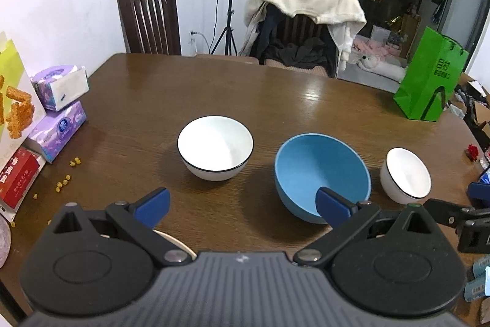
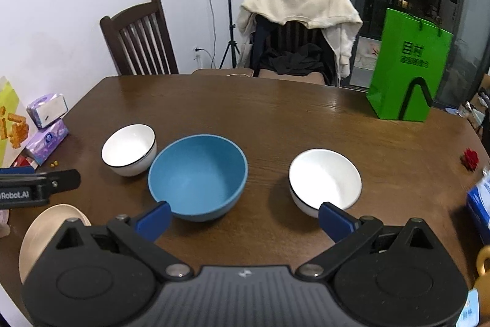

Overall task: Organize plates and bowls
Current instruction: 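Move both open grippers toward the large blue bowl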

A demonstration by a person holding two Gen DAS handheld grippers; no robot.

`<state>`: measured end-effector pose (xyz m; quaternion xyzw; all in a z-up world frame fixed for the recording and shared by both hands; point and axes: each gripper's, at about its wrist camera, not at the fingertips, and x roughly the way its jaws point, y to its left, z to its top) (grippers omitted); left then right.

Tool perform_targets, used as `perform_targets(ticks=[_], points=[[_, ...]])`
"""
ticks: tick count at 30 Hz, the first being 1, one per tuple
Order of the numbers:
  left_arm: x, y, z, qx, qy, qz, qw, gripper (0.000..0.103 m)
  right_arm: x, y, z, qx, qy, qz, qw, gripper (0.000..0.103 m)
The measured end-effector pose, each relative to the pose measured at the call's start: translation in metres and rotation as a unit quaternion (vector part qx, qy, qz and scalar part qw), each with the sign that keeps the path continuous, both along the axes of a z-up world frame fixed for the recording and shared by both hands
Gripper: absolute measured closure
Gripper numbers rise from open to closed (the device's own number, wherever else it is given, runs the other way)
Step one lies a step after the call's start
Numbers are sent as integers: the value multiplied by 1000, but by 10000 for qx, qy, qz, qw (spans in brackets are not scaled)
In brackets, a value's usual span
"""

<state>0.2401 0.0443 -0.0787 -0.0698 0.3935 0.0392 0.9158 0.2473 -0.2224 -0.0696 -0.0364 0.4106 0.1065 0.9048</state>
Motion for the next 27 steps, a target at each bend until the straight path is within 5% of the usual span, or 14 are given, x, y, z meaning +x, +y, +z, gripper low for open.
perform_targets(ticks=[18, 27], points=[[83, 0, -55, -139, 808, 39, 9966, 3, 82, 16, -66, 73, 1217, -287, 9921, 23], [106, -6, -76, -243, 1133, 64, 9932, 11, 117, 9, -74, 227, 1210, -367, 9917, 41]])
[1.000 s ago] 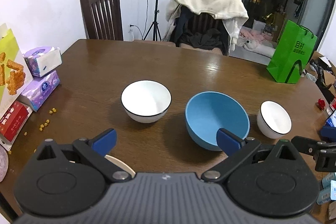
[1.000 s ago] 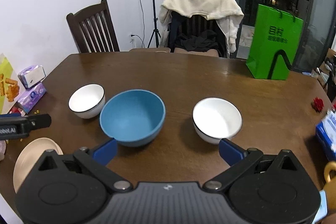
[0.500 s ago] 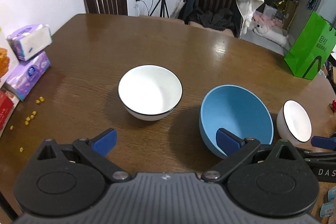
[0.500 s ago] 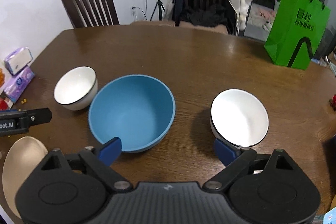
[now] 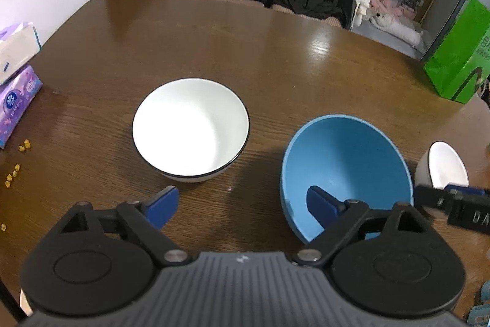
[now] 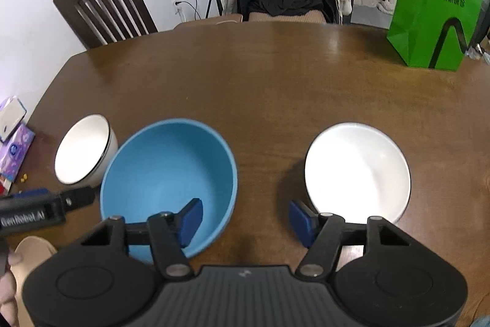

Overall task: Organize plates and bowls
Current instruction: 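Move both open grippers toward the large blue bowl, then close the left gripper on the blue bowl rim while the right gripper closes on it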

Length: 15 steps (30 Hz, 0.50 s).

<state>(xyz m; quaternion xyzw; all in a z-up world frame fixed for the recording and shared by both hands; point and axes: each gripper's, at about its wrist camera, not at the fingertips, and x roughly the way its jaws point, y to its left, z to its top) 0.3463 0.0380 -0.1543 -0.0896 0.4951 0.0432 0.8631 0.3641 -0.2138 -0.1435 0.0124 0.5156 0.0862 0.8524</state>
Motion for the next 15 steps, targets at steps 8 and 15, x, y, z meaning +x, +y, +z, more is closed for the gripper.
perform_targets(ticks=[8, 15], points=[[15, 2, -14, -234, 265, 15, 9994, 30, 26, 9, -8, -191, -10, 229, 9996, 57], [26, -1, -19, -365, 430, -61, 9984, 50, 44, 13, -20, -190, 205, 314, 9991, 72]])
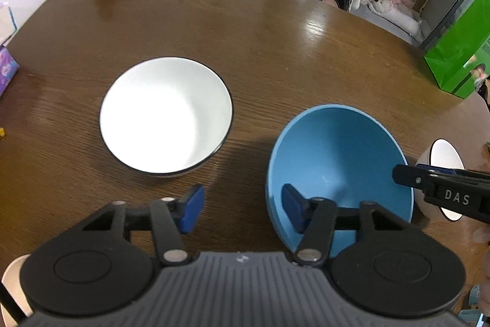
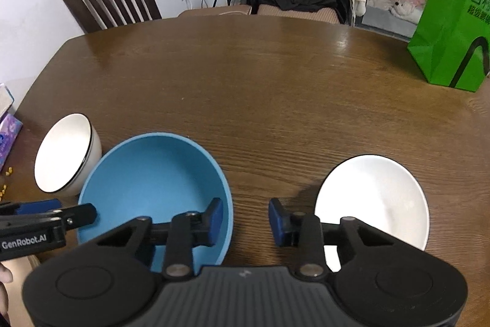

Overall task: Organize plates and bowls
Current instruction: 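Close the left gripper on the blue bowl rim while the right gripper closes on it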

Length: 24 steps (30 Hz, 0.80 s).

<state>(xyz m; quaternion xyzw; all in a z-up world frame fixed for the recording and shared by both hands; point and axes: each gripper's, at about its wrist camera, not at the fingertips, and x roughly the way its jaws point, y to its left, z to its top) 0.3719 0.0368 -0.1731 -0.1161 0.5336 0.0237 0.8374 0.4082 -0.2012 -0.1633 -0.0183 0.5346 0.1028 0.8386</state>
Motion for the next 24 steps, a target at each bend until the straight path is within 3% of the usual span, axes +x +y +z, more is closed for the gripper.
perform_targets(ticks=[3, 13, 24], points=[[3, -3, -2, -31, 34, -33, 10000, 56, 4, 2, -4, -6, 51, 70, 10000, 73], [10, -16, -2, -52, 11, -259, 9997, 96, 8, 9, -14, 60, 244, 158, 9996, 98], [13, -25, 1, 160, -86, -339, 9993, 97, -1, 14, -16, -11, 190, 139, 9997, 99]])
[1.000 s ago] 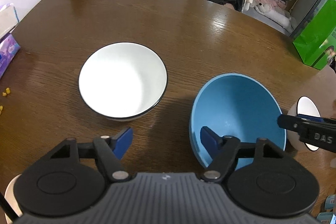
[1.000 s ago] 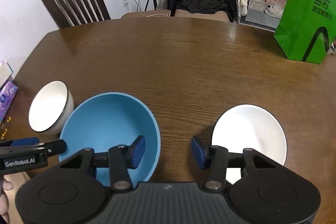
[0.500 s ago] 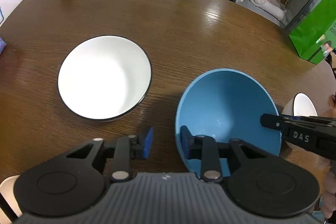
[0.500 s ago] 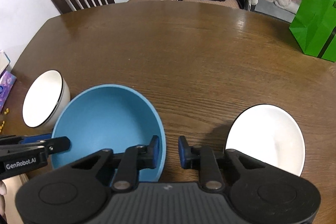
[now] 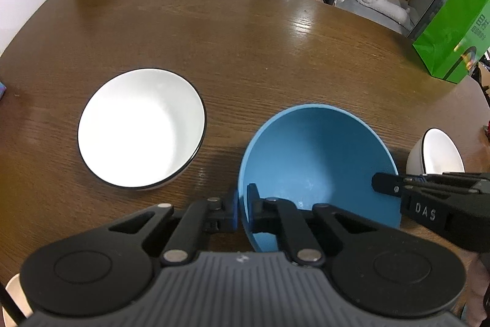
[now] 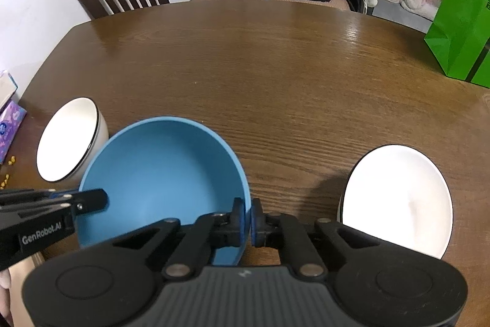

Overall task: Organize plates and bowls
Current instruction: 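Close the left gripper on the blue bowl rim while the right gripper closes on it, then lift the blue bowl with both grippers and turn toward the plate stack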

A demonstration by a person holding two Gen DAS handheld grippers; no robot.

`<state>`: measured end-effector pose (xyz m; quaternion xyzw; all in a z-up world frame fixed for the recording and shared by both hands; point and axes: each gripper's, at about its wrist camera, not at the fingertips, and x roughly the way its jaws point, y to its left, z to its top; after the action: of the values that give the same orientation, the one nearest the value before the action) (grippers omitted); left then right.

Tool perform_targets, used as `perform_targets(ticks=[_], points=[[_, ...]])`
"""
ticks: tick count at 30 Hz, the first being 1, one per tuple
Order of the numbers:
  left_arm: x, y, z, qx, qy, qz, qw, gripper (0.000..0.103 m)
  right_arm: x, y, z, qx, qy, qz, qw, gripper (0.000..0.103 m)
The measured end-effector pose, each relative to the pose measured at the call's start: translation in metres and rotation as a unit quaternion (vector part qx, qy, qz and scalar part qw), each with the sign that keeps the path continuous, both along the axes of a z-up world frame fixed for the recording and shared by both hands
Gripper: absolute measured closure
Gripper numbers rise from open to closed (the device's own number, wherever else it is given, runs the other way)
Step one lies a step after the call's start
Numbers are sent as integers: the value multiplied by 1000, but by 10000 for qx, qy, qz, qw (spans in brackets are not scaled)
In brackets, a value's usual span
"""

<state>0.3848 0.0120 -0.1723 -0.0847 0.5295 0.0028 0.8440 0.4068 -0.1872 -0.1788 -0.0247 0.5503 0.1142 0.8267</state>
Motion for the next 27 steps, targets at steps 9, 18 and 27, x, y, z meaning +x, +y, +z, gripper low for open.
perform_targets(ticks=[9, 18, 27], points=[[-1, -5, 8, 119, -114, -39, 9999, 96, -6, 2, 6, 6, -101, -36, 9999, 98], [-11, -6, 21, 179, -309, -86, 9993, 96, -17, -2, 18, 73, -258, -104, 9996, 98], [-22, -8, 35, 171, -457, -185, 9986, 96, -32, -4, 31, 89, -393, -194, 9990, 98]])
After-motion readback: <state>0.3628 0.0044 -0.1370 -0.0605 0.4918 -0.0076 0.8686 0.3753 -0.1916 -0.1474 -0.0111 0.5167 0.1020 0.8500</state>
